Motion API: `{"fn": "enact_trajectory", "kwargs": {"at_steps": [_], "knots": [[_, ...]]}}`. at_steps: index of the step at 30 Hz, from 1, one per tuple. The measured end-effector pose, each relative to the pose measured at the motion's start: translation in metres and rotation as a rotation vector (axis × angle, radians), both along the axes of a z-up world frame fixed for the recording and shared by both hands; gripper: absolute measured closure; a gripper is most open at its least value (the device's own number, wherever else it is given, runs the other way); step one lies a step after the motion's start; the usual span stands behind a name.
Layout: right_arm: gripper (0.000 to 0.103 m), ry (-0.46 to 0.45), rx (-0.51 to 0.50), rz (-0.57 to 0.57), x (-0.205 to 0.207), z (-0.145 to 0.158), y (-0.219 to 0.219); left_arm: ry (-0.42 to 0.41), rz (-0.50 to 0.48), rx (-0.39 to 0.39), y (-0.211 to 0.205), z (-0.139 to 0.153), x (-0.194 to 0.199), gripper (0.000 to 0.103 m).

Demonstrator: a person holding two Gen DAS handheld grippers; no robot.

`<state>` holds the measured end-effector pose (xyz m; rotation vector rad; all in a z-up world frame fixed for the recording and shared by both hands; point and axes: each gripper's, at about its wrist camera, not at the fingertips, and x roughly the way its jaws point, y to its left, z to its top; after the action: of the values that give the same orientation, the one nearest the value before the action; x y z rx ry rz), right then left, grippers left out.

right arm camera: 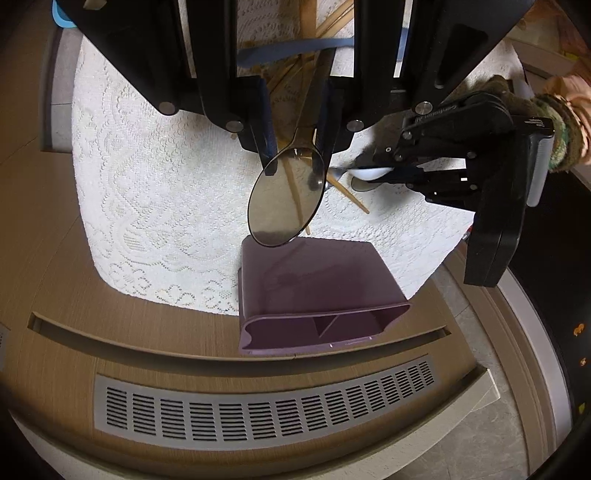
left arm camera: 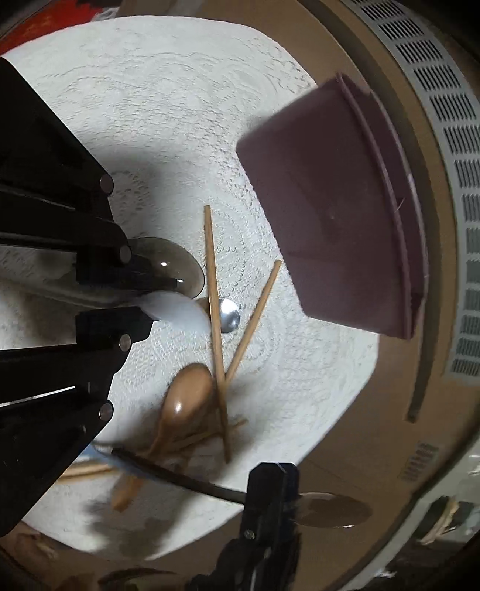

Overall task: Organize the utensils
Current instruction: 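Grasp the white plastic spoon with the left gripper while the right gripper holds its spoon, then lift both held spoons up and carry them over the purple caddy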

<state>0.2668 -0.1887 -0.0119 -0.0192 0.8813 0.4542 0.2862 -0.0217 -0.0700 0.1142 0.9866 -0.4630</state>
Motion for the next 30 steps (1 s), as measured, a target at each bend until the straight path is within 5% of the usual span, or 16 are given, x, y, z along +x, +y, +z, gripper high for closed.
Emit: {"fn": "enact_trajectory", "kwargs": {"at_steps": [11,23,26,28,30], "knots": [[0.095,-0.073,-0.008,0.01,-0.032,0.034,0.005,-0.22,0.162,-0.231,0.032,0.064,-0.059,0.095],[0.099,-0.314,0.027,0.034,-0.034,0.133,0.018,-0.573,0.235,-0.241,0.053,0.195,-0.055,0.095],[0.098,-0.259,-0.01,0.099,-0.016,0.121,0.03,-0.587,0.275,-0.244,0.06,0.195,-0.044,0.095],[0.088,-0.199,-0.039,0.122,-0.008,0.095,0.038,-0.579,0.322,-0.224,0.066,0.181,-0.043,0.095],[0.06,-0.121,-0.07,0.141,-0.001,0.055,0.048,-0.538,0.364,-0.211,0.075,0.157,-0.043,0.095]]}}
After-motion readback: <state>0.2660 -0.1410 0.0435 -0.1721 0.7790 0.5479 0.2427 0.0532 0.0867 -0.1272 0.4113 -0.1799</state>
